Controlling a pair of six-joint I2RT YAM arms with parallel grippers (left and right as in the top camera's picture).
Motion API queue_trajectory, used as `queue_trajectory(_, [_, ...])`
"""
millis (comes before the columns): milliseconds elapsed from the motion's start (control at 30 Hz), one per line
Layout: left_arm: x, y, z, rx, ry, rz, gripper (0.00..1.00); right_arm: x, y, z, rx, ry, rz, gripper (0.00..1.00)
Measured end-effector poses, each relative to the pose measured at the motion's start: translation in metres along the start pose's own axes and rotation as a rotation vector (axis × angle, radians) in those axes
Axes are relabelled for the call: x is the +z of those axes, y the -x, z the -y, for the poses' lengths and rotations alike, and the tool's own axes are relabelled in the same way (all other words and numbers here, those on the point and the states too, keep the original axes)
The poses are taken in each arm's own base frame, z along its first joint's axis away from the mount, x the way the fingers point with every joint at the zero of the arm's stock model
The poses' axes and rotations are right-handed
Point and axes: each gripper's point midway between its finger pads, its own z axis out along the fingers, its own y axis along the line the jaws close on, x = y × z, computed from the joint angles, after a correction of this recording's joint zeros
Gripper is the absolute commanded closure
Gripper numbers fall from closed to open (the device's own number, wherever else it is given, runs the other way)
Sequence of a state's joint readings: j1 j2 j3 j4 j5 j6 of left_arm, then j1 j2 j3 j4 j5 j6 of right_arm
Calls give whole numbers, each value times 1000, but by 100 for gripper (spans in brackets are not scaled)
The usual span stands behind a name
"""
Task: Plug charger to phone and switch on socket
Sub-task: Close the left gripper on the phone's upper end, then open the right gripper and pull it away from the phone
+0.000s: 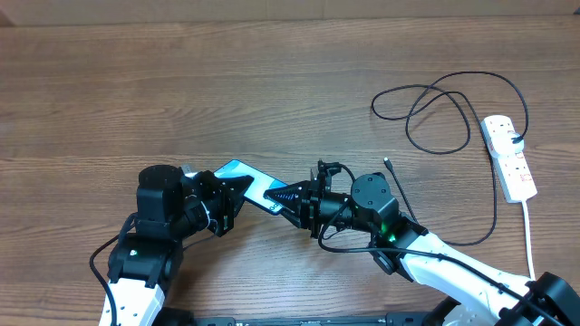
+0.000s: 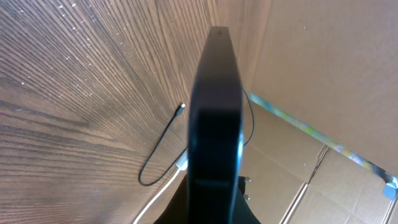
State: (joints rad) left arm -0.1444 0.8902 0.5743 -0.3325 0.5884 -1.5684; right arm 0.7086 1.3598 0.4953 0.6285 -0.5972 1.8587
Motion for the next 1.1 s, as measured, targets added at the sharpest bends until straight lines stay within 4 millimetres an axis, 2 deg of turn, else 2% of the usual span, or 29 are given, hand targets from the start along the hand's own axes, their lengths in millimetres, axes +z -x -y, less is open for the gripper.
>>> queue_trajectory(100, [0, 0, 1, 3, -4, 3, 96, 0, 0, 2, -3, -7, 2, 83])
queue_trajectory(200, [0, 0, 2, 6, -10, 3, 96, 0, 1, 2, -8, -7, 3, 72])
queue_trajectory(333, [0, 1, 4, 10, -16, 6, 96, 0, 1, 3, 0, -14, 4, 41])
queue_trajectory(433, [0, 2, 4, 22, -17, 10, 96, 0, 0, 2, -9, -11, 1, 12])
queue_trajectory(500, [0, 2, 7, 53, -29, 10, 96, 0, 1, 3, -6, -16, 4, 0])
queue_trajectory(667, [6, 2, 15, 140, -54, -11, 96, -1, 6, 19, 34, -81, 27, 0])
queue_trajectory(833, [22, 16, -1, 162, 6, -47, 96, -4, 13, 41, 48, -167, 59, 0])
queue_trajectory(967, [36, 30, -12, 182, 20, -130, 96, -7, 20, 55, -21, -220, 87, 0])
queue_trajectory(1100, [44, 31, -15, 209, -20, -255, 96, -10, 31, 63, -158, -260, 133, 0])
